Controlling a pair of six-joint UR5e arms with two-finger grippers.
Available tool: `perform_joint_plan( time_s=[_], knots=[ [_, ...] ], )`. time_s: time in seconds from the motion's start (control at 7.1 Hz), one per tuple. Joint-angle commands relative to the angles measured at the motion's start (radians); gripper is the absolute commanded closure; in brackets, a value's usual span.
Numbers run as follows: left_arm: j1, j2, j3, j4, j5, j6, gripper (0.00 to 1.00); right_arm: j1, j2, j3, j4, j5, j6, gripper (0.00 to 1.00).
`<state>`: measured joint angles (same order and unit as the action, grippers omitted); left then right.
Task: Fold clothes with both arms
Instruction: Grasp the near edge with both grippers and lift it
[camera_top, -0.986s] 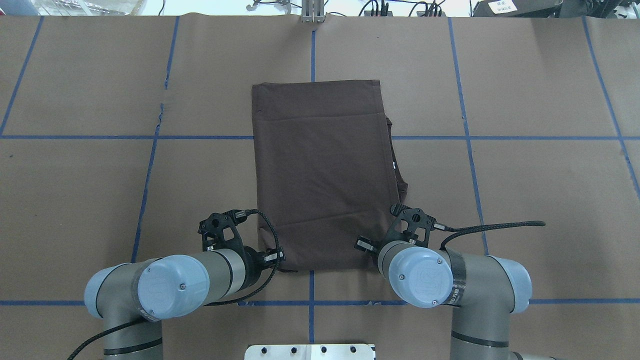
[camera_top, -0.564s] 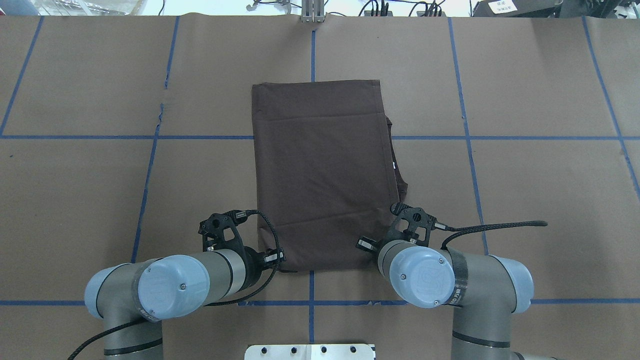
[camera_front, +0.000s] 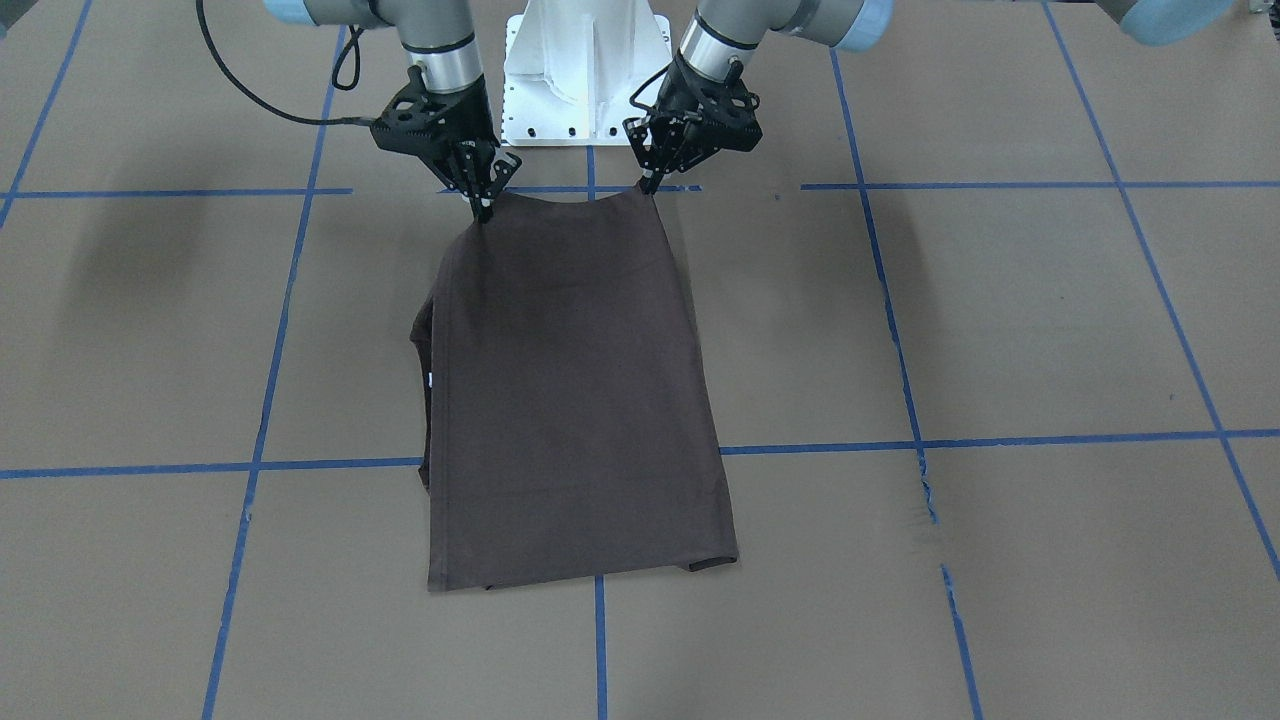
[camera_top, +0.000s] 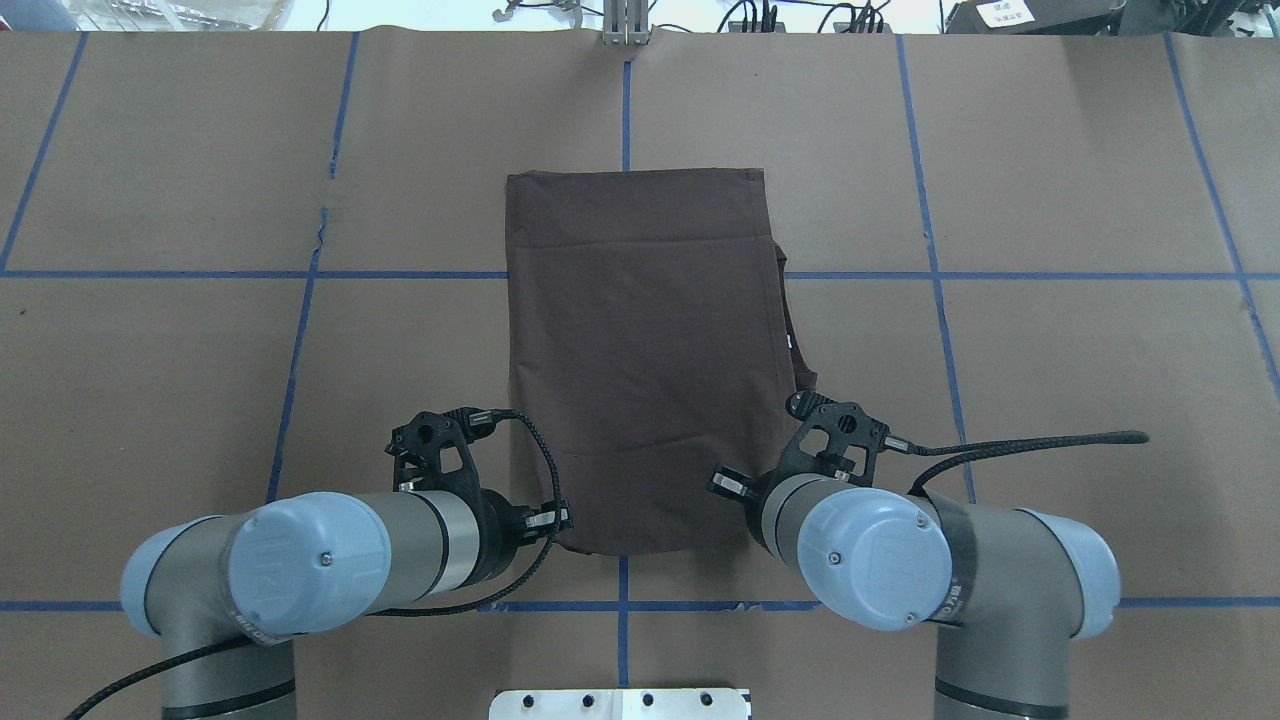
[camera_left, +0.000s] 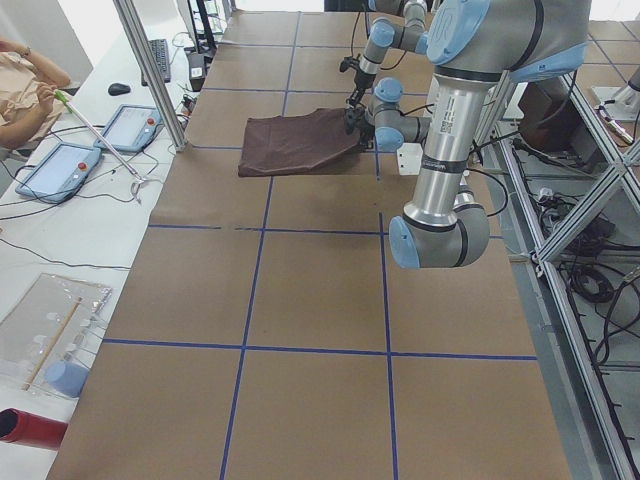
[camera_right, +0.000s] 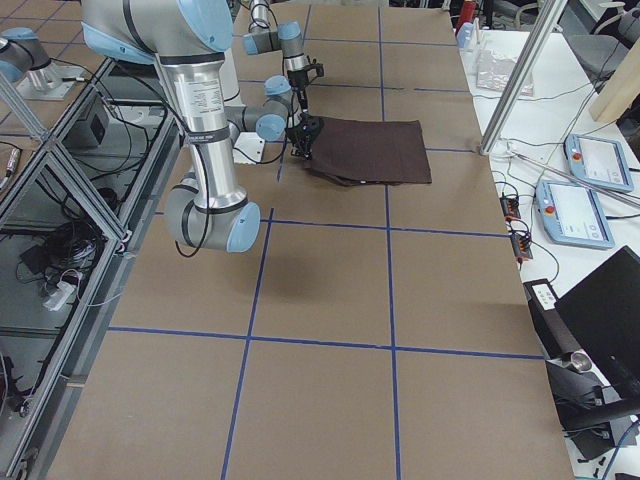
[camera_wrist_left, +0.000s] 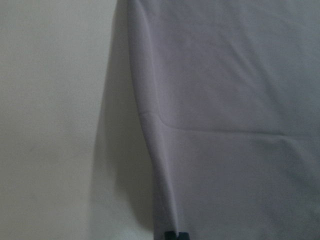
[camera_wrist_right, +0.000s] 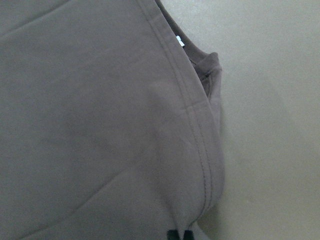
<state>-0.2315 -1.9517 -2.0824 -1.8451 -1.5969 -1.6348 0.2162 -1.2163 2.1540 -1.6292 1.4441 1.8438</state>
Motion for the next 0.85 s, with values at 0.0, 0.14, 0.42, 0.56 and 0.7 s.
perform_joint_plan(
  time_s=[0.0, 0.14, 0.42, 0.56, 0.7],
  knots=[
    [0.0, -0.003, -0.306, 0.317, -0.069, -0.002, 1.0, -0.087, 0.009, 0.284, -0.265, 0.004, 0.073, 1.0],
    [0.0, -0.004, -0.402, 0.414, -0.071, -0.002, 1.0, -0.119, 0.042, 0.335, -0.359, 0.002, 0.101, 1.0],
    [-0.002, -0.048, -0.29, 0.417, -0.06, 0.018, 1.0, -0.138, 0.055, 0.235, -0.362, -0.007, 0.101, 1.0],
    [-0.058, -0.094, -0.225, 0.412, -0.061, 0.083, 1.0, -0.112, 0.072, 0.202, -0.362, -0.008, 0.092, 1.0],
    [-0.134, -0.125, -0.188, 0.411, -0.069, 0.155, 1.0, -0.066, 0.087, 0.166, -0.36, -0.007, 0.083, 1.0]
  ],
)
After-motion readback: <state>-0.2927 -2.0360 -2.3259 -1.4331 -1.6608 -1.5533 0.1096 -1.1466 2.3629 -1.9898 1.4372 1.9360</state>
